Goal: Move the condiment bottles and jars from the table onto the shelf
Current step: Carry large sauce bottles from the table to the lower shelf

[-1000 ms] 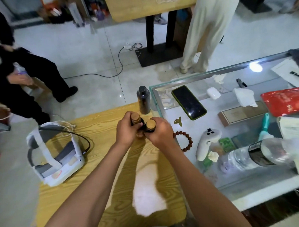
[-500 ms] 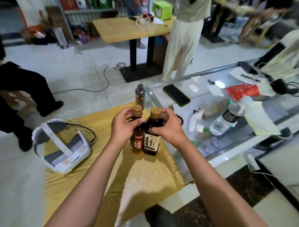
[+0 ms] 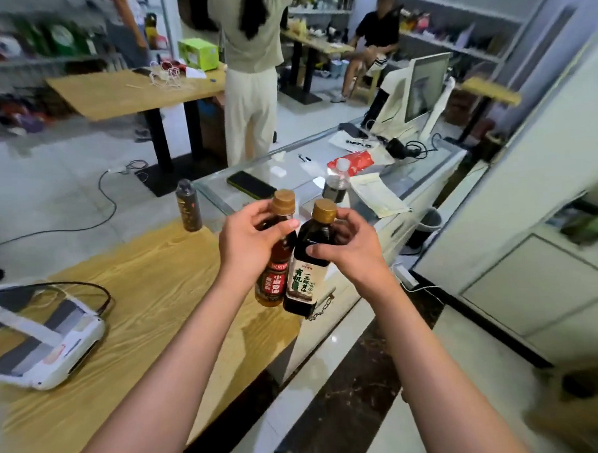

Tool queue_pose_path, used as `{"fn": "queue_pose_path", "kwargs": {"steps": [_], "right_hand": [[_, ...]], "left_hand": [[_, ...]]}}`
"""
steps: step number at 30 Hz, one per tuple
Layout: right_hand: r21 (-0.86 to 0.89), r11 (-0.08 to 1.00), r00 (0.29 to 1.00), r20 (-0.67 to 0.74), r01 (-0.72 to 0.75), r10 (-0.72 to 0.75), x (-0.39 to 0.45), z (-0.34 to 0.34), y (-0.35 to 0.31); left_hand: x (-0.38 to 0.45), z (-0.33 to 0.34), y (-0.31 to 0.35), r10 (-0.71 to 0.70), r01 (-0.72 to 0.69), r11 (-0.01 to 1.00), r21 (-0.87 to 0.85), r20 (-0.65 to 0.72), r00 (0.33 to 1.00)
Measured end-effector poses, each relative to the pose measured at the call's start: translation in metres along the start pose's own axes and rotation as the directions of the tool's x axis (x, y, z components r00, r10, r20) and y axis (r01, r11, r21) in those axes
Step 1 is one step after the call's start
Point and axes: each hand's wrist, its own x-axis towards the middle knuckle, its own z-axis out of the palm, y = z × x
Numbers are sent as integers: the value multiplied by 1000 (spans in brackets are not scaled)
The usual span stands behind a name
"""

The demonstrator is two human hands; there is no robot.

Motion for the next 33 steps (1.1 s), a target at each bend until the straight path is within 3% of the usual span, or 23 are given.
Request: {"fn": "queue_pose_path", "kwargs": {"steps": [5, 13, 21, 33], "right_hand": [[20, 998, 986, -161, 51, -47, -48, -100, -15], [-39, 991, 916, -377, 129, -134, -141, -286, -41], [-121, 977, 770, -601, 178, -215, -259, -463, -58], [-267, 949, 529, -788, 167, -314, -410, -651, -68]], "left_hand": [[-35, 86, 48, 92, -86, 996, -37, 187, 978], [-116, 256, 121, 240, -205, 970, -129, 403, 883], [-225, 432, 183, 386, -292, 922, -254, 536, 751], [-374, 623, 252, 418, -151, 901, -407, 721, 552]]}}
